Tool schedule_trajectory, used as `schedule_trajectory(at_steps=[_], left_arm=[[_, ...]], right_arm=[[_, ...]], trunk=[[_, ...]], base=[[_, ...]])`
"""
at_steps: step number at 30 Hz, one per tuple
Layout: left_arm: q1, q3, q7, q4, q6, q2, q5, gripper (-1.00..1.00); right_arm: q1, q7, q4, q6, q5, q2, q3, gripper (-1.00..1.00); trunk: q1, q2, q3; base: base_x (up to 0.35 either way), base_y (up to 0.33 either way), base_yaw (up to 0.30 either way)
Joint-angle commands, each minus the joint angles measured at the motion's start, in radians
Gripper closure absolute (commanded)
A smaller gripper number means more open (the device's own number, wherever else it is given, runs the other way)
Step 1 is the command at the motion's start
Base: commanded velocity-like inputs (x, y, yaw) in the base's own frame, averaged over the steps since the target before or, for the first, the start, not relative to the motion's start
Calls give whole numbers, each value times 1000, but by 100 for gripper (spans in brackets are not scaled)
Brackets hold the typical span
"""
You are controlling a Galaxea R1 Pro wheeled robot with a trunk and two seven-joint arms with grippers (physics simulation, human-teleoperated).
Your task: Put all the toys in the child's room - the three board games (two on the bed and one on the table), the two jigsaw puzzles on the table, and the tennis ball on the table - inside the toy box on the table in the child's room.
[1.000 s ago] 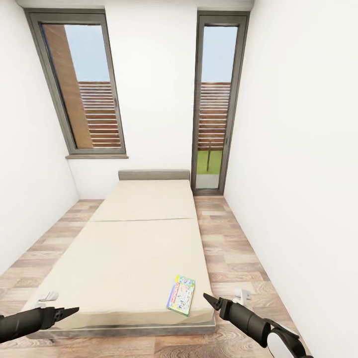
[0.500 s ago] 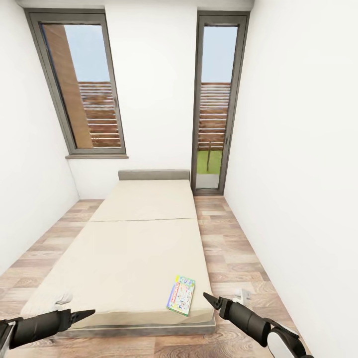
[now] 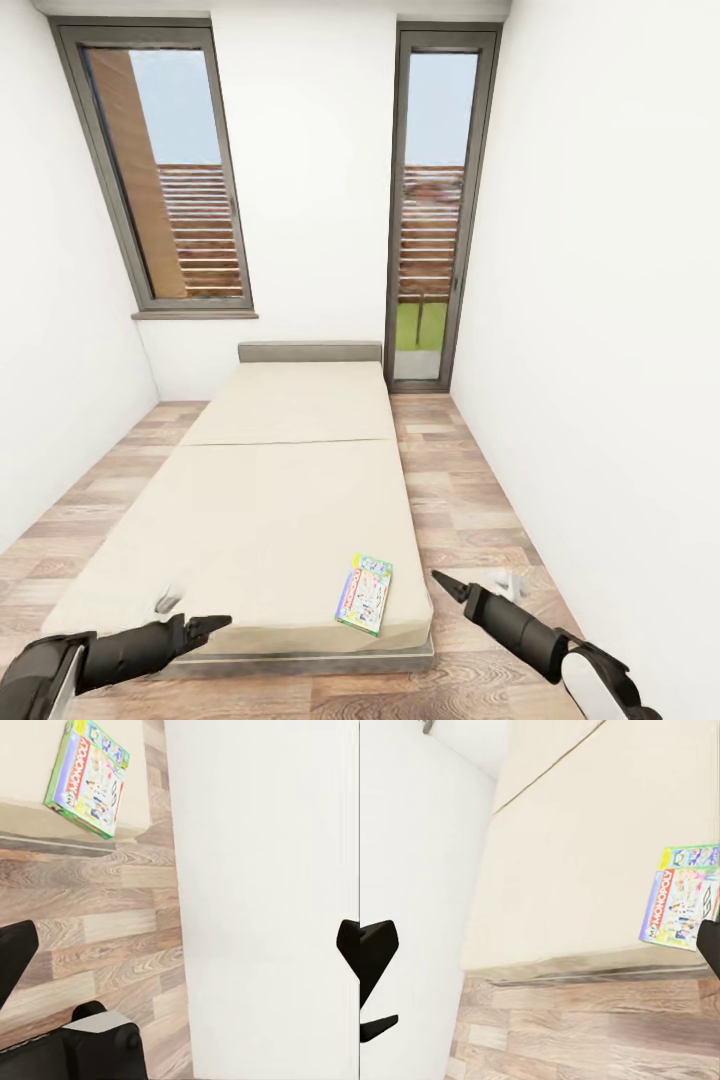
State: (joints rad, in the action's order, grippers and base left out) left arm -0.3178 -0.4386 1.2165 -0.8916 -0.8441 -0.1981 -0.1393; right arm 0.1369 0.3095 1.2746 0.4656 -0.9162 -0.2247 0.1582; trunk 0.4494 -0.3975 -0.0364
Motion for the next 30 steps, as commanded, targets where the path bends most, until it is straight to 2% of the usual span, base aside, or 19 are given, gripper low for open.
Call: schedule_trajectory(at_steps=[1, 4, 12, 21, 30], left_arm=[[-22, -5, 0, 2, -21, 21, -14, -100], [-54, -9, -40, 12, -32, 46, -16, -100], [-78, -10, -181, 40, -37, 67, -7, -100], [-81, -8, -205, 47, -31, 73, -6, -100], [-81, -10, -201, 51, -19, 79, -5, -100]], right_arm=[[0, -1, 2, 9, -7, -1, -12, -100], [-1, -1, 3, 15, -9, -1, -29, -100], [-1, -5, -6, 26, -10, -1, -46, -100], [-2, 0, -7, 34, -19, -2, -79, -100], [-11, 25, 3, 29, -19, -2, -86, -100]], trunk=[[1, -2, -2], [1, -2, -2], [1, -2, -2], [1, -2, -2], [1, -2, -2]], base=[[0, 0, 0], [0, 0, 0], [0, 0, 0], [0, 0, 0], [0, 0, 0]])
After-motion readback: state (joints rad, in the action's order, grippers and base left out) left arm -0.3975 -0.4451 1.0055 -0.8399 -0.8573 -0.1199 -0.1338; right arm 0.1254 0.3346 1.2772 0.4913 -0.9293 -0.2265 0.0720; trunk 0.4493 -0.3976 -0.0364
